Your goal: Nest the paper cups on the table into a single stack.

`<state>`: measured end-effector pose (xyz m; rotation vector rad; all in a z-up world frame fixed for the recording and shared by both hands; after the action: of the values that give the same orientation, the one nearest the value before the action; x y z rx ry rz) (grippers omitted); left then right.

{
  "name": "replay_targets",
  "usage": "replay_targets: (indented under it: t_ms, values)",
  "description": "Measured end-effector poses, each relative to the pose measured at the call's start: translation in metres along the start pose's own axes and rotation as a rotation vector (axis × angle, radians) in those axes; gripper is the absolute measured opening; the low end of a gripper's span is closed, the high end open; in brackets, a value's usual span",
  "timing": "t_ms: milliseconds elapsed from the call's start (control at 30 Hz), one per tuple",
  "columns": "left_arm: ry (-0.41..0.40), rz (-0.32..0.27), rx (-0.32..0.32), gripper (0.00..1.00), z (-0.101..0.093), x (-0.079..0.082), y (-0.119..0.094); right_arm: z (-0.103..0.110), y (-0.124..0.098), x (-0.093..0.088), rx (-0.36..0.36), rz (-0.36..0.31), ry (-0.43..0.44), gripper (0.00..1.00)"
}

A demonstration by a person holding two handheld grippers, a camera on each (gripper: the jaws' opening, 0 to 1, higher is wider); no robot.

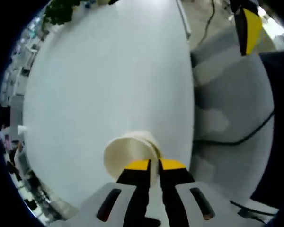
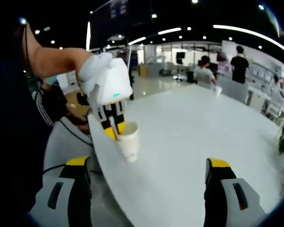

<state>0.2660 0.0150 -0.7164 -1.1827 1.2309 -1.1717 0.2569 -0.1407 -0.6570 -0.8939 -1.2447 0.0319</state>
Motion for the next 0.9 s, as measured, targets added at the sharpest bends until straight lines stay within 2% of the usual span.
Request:
replay_targets:
  t_ms: [133,200,267,433,633,667,700,800,900]
  values:
    - [-0.008,-0.028,0.007,0.18,0.000,0.001,-0.002,0.000,0.002,0.002,0.003,-0.001,-0.004,0.99]
    - [-0.019,-0.041,-0.005,0.29,-0.002,0.002,-0.001,0.001,0.002,0.003,0.005,-0.001,-0.005,0.99]
    - [-0.018,-0.070,0.011,0.39,-0.001,0.003,-0.003,0.001,0.003,0.004,0.005,0.000,-0.008,0.99]
    - [-0.029,-0.144,0.032,0.55,0.005,0.007,-0.011,-0.001,0.003,0.006,0.004,-0.003,-0.008,0.99]
    - [-0.097,-0.310,0.053,0.77,0.015,0.012,-0.032,-0.005,0.003,0.008,-0.010,-0.011,-0.006,1.00]
    - [-0.103,-0.378,0.080,0.84,0.021,0.015,-0.037,-0.006,0.003,0.009,-0.015,-0.018,-0.003,1.00]
    - [-0.111,-0.418,0.092,0.89,0.024,0.016,-0.040,-0.007,0.003,0.010,-0.019,-0.022,-0.001,1.00]
    - [-0.206,-0.472,0.092,0.97,0.032,0.007,-0.045,-0.014,0.002,0.013,-0.056,-0.039,-0.007,1.00]
    - [-0.306,-0.598,0.131,1.00,0.044,-0.001,-0.055,-0.023,0.000,0.019,-0.091,-0.082,0.022,1.00]
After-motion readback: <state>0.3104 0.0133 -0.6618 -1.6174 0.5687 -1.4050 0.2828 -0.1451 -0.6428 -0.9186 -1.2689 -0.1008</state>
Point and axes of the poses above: the point that each gripper's makers call its tool centre point, and the gripper's own axes: y roughly forward along the fingers, z roughly to its left, x roughly out of its top, the point moved 3 cm from there along -y, roughly backward along the fingers, and after that the axes turned 6 degrees about z, right-handed, at the moved point
